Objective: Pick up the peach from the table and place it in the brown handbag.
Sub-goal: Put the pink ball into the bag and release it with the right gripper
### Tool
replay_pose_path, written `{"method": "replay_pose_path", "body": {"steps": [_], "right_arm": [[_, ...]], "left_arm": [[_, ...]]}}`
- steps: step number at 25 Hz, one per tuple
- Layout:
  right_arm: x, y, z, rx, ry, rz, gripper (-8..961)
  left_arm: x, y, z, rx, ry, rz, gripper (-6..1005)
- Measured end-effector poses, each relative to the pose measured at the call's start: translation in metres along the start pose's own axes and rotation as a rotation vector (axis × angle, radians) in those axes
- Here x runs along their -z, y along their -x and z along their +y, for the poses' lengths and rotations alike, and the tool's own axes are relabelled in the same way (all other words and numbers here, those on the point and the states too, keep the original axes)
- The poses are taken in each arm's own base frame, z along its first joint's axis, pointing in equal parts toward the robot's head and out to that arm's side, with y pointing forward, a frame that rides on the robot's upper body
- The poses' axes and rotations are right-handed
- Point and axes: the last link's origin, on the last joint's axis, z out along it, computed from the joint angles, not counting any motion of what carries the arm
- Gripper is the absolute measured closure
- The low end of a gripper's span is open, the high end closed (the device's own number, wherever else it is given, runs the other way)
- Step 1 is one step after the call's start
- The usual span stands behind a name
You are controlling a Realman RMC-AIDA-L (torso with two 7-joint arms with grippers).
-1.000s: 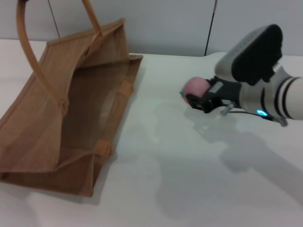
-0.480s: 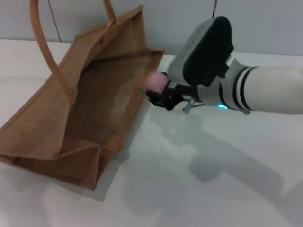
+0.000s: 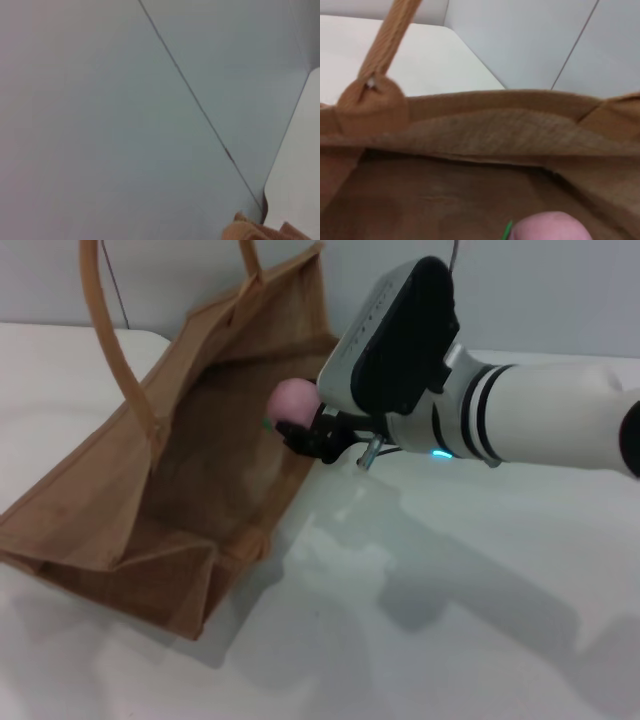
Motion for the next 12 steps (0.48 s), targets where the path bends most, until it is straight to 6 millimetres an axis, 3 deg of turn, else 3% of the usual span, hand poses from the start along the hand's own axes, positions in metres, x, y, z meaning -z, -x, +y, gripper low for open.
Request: {"method": "replay_pose_path", "body": {"steps": [12], "right_arm": [[-0.019, -0.008, 0.008, -0.009, 0.051, -0.021, 396]], "left_arm": [[0.002, -0.006, 0.001, -0.009, 0.002, 0.019, 877]]}}
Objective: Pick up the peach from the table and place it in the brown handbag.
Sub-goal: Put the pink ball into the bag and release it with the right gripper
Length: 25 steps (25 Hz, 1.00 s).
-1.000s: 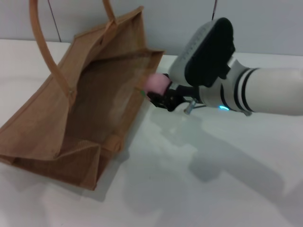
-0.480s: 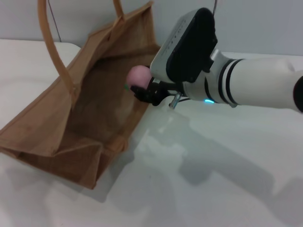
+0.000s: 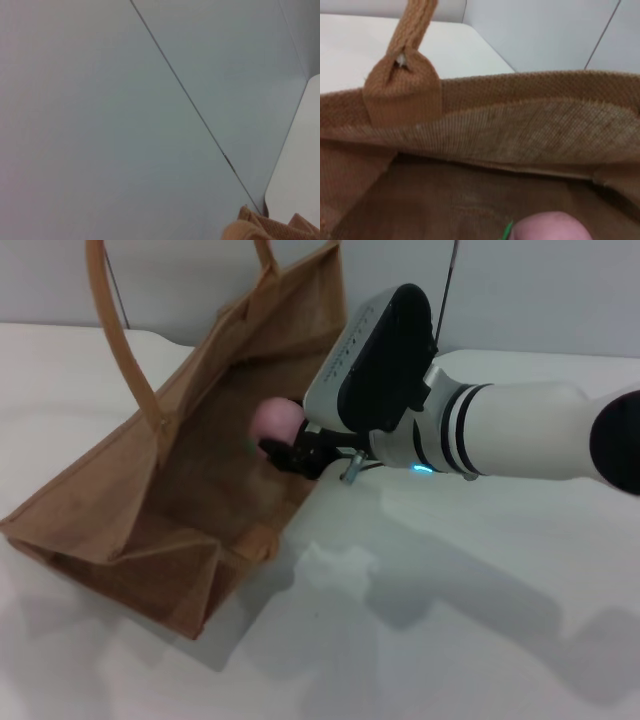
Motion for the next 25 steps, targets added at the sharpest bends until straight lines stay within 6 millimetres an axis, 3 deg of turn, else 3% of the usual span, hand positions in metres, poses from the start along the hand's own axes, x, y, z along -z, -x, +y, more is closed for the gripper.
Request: {"method": "replay_pose_path", "body": {"steps": [25], "right_arm": [[-0.017, 0.003, 0.003, 0.104, -0.063, -0.032, 329]], "left_arm": [[-0.008, -0.02, 0.008, -0.029, 0.034, 0.035, 869]]}}
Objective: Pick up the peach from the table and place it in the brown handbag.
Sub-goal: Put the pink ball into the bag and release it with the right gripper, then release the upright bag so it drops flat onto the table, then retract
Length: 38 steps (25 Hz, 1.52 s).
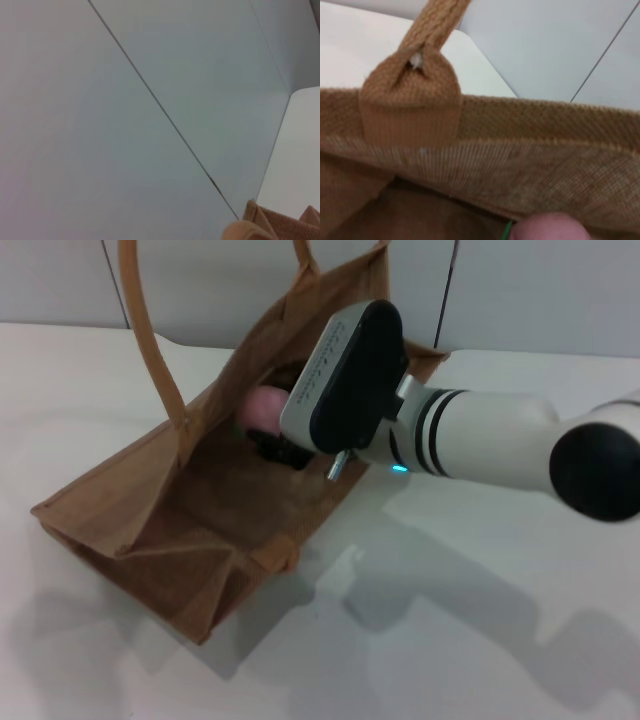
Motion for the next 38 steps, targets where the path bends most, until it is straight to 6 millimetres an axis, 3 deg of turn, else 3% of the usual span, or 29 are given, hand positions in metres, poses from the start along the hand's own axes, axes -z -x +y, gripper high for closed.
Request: {"method": "replay_pose_path", "body": {"steps": [5, 10, 15, 21, 26, 31, 38], "right_arm": [[-0.001, 0.0, 0.006, 0.016, -0.01, -0.021, 312], [-0.001, -0.001, 0.006, 0.006, -0.009, -0.02, 88], [-0.001, -0.002, 0.01, 0.011, 0.009, -0.011, 70], [0.003, -0.003, 0.015, 0.009, 0.061, 0.021, 56], [0.021, -0.013, -0.013, -0.043, 0.01, 0.041, 57], [0.057, -0.031, -0.061, -0.051, -0.158, 0.08, 57], [0.074, -0.042, -0.091, -0.123, -0.255, 0.082, 56]], "left_arm": [[0.0, 0.0, -0.001, 0.0, -0.007, 0.002, 866], [0.0, 0.003, 0.0, 0.004, -0.007, -0.003, 863], [0.001, 0.006, 0.0, 0.008, -0.009, -0.009, 860], [0.009, 0.032, -0.002, 0.055, -0.052, -0.052, 857], [0.017, 0.053, -0.003, 0.089, -0.096, -0.087, 854], [0.02, 0.059, -0.006, 0.115, -0.125, -0.079, 851], [0.026, 0.068, -0.007, 0.169, -0.148, -0.034, 847]]}}
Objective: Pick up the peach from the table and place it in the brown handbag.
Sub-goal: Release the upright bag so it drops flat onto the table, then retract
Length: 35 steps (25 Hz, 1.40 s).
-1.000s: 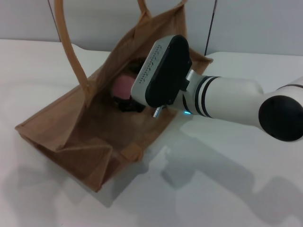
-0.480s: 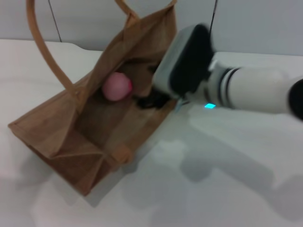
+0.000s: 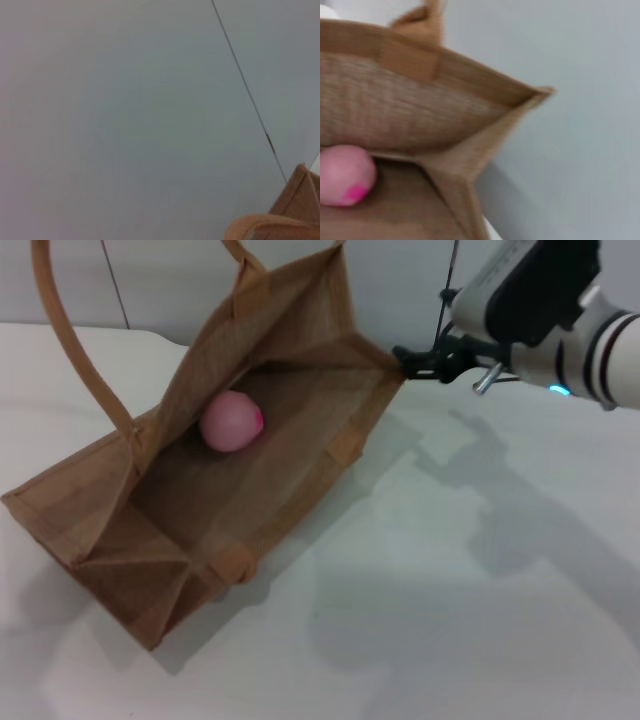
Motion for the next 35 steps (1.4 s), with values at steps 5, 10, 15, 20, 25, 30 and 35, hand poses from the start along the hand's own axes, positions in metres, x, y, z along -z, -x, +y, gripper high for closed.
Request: {"method": "replay_pose_path", "body": {"steps": [5, 10, 15, 20, 25, 30, 35], "right_arm": [[0.001, -0.003, -0.006, -0.013, -0.021, -0.001, 56], [0.007, -0.007, -0.027, -0.05, -0.101, -0.022, 57], [0.015, -0.013, -0.045, -0.11, -0.173, -0.049, 56], [0.013, -0.016, -0.043, -0.136, -0.171, -0.053, 56], [0.008, -0.014, -0.039, -0.158, -0.152, -0.059, 56], [0.004, -0.011, -0.036, -0.157, -0.138, -0.059, 56], [0.003, -0.008, -0.035, -0.15, -0.134, -0.064, 57]], "left_arm": [[0.001, 0.005, -0.003, 0.019, -0.026, 0.007, 845], [0.001, 0.016, -0.003, 0.07, -0.039, 0.049, 842], [-0.004, 0.035, -0.005, 0.15, -0.056, 0.1, 839], [-0.017, 0.047, 0.001, 0.196, -0.031, 0.202, 836], [-0.031, 0.057, 0.011, 0.268, 0.012, 0.299, 715], [-0.046, 0.057, 0.025, 0.29, 0.095, 0.315, 419], [-0.06, 0.049, 0.039, 0.299, 0.197, 0.331, 313]]}}
